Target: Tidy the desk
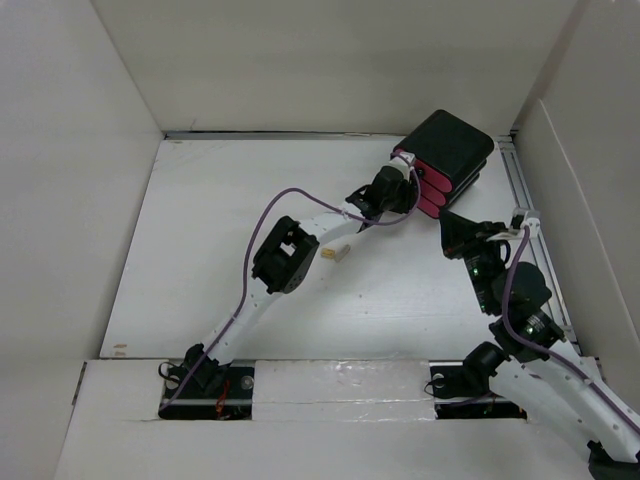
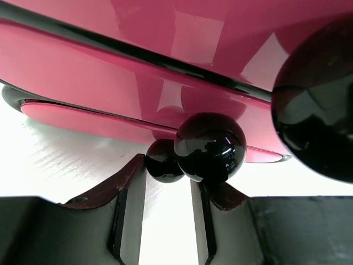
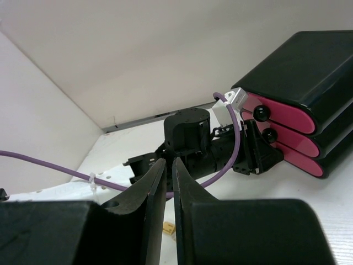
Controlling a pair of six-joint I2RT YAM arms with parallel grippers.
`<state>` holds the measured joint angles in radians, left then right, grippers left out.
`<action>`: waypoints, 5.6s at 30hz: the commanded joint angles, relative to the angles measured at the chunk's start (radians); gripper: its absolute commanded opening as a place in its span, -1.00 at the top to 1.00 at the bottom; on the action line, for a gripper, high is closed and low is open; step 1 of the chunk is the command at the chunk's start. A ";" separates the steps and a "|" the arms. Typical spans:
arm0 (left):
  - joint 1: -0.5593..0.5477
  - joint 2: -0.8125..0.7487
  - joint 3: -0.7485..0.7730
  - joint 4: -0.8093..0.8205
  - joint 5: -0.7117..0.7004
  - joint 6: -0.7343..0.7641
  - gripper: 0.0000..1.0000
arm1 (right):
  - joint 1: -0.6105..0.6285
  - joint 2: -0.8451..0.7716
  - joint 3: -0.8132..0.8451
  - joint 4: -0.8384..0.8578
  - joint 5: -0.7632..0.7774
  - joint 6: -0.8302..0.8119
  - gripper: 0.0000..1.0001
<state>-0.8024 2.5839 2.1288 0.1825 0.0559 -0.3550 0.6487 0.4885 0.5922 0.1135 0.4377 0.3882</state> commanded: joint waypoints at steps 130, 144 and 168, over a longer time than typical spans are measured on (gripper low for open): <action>-0.077 -0.688 -0.952 0.032 -0.347 0.024 1.00 | 0.005 -0.027 -0.065 0.049 -0.090 0.003 0.69; -0.077 -0.429 -0.391 0.057 -0.122 -0.058 0.89 | 0.005 -0.042 -0.066 0.043 -0.094 0.003 0.68; -0.066 -0.949 -1.224 -0.009 -0.547 -0.205 -0.48 | 0.005 -0.002 -0.066 0.064 -0.136 0.012 0.69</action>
<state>-0.8730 1.6794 0.9695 0.2165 -0.4019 -0.4763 0.6487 0.4767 0.5224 0.1211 0.3298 0.3927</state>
